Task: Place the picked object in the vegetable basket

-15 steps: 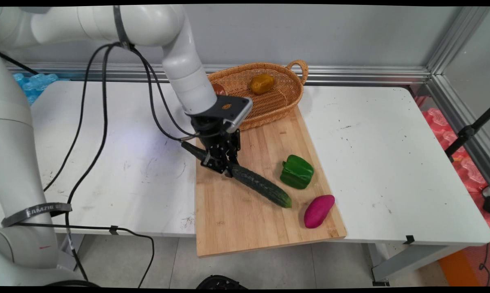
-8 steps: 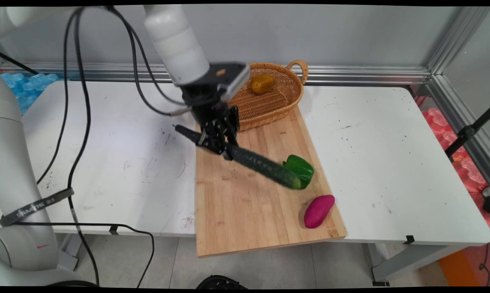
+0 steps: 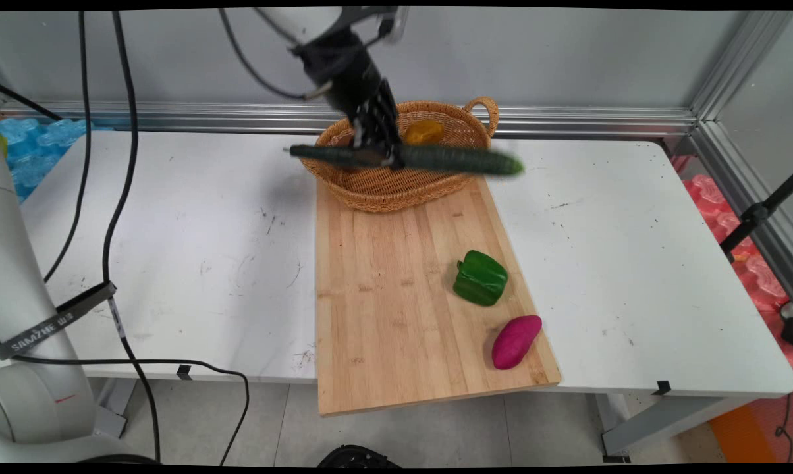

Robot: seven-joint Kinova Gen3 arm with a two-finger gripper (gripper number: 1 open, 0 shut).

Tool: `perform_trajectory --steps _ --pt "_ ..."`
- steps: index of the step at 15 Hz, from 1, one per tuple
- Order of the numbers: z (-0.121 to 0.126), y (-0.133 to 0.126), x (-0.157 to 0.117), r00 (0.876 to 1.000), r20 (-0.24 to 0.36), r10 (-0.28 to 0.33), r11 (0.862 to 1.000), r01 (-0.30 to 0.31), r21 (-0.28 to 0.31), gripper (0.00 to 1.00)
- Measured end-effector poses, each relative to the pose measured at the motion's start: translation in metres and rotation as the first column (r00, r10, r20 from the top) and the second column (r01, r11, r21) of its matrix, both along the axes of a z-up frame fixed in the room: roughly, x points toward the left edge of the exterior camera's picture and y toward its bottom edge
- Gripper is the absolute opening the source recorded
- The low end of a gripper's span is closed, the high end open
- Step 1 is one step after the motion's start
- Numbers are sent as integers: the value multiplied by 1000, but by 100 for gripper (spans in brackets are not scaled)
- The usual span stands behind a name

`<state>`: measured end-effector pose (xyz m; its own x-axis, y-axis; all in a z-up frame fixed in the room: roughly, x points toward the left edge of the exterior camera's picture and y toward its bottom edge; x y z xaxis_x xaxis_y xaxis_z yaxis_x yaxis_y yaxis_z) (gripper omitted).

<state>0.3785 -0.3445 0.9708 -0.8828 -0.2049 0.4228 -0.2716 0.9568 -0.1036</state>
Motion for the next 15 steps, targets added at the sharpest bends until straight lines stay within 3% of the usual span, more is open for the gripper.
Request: perform_trajectory --steps 2,4,7,15 --pt "7 -15 4 996 -19 91 996 -92 -18 0" --pt "10 -31 6 983 -42 181 983 -182 -32 0" --pt "4 -58 4 950 -77 302 951 -306 -43 0" --pt "-42 -106 -2 889 -88 450 890 -454 -32 0"
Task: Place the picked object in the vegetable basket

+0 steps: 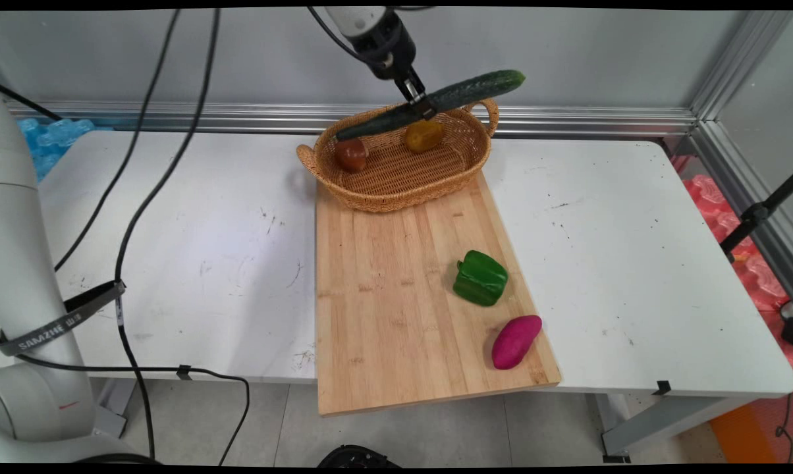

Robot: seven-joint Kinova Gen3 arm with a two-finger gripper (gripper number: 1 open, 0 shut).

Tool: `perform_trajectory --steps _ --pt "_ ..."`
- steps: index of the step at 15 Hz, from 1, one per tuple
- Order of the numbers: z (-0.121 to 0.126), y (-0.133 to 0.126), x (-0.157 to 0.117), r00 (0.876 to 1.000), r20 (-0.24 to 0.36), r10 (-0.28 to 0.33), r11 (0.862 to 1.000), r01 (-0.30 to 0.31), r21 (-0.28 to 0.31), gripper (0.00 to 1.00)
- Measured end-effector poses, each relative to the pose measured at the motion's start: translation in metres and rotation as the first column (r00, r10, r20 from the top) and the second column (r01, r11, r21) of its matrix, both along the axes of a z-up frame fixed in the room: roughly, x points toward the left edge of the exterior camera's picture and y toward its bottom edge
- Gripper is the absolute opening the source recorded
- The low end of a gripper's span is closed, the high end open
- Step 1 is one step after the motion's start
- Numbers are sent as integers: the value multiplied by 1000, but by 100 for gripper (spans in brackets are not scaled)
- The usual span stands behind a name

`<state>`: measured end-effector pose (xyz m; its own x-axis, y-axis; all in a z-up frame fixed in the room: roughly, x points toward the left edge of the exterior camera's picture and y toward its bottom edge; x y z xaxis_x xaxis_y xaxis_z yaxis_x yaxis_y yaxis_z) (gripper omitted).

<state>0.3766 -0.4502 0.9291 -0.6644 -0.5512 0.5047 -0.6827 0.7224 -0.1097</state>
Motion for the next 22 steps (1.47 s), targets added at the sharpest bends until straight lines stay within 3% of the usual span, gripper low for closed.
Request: perform_trajectory --steps 8,13,18,19,22 --pt "-60 -21 -14 996 -33 85 995 -83 54 0" --pt "-91 -22 -15 997 -31 66 994 -64 85 0" --pt "-106 -22 -11 999 -21 31 995 -29 92 0" --pt "-108 -22 -9 1000 -18 25 995 -23 94 100" --pt "-111 -21 -6 1000 -12 5 995 -3 97 100"
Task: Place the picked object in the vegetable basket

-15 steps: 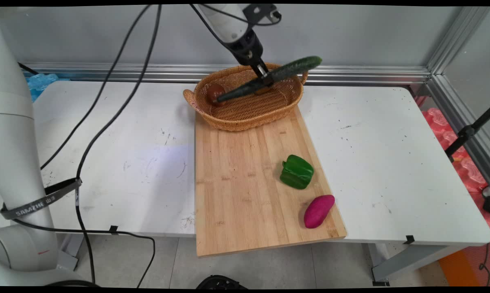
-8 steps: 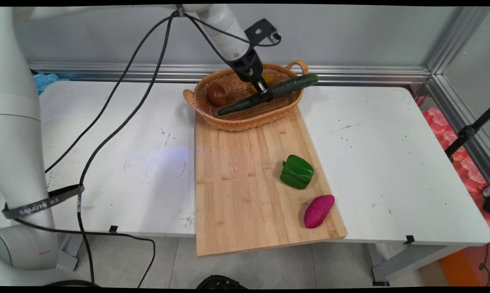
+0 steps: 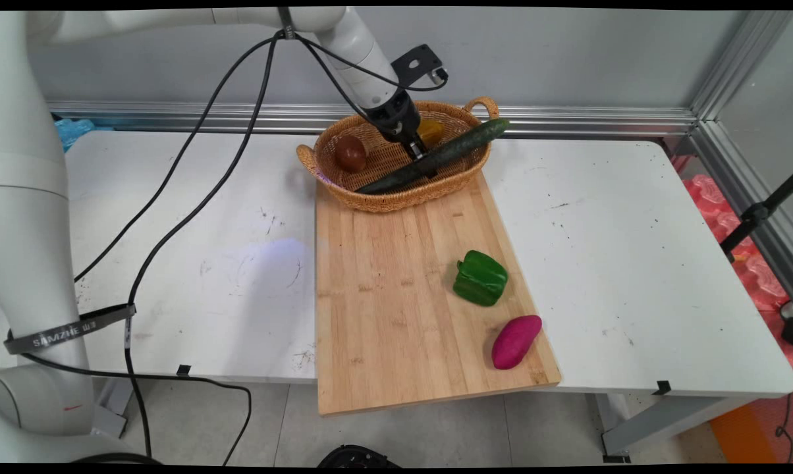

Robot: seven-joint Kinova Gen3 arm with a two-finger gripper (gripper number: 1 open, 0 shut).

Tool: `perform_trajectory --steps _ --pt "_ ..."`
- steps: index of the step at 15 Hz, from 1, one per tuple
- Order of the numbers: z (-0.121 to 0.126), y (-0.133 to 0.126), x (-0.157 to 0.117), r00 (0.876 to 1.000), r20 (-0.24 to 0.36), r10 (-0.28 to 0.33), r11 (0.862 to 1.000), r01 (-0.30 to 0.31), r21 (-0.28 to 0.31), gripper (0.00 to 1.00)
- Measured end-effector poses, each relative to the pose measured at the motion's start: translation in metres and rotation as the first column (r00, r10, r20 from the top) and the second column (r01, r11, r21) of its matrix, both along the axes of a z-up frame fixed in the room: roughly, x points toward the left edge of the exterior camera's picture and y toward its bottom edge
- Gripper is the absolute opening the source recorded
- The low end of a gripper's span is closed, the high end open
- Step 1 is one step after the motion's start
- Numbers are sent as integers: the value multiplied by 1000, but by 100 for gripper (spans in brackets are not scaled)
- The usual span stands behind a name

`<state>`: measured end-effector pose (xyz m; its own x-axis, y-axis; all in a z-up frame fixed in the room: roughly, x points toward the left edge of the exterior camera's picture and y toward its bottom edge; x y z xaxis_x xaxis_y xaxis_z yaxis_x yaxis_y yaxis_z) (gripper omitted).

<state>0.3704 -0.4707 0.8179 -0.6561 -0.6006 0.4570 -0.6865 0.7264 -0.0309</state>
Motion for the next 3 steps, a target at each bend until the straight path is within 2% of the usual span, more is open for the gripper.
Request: perform_trajectory --steps 3 --pt "3 1 1 1000 -2 -25 1000 25 -8 100"
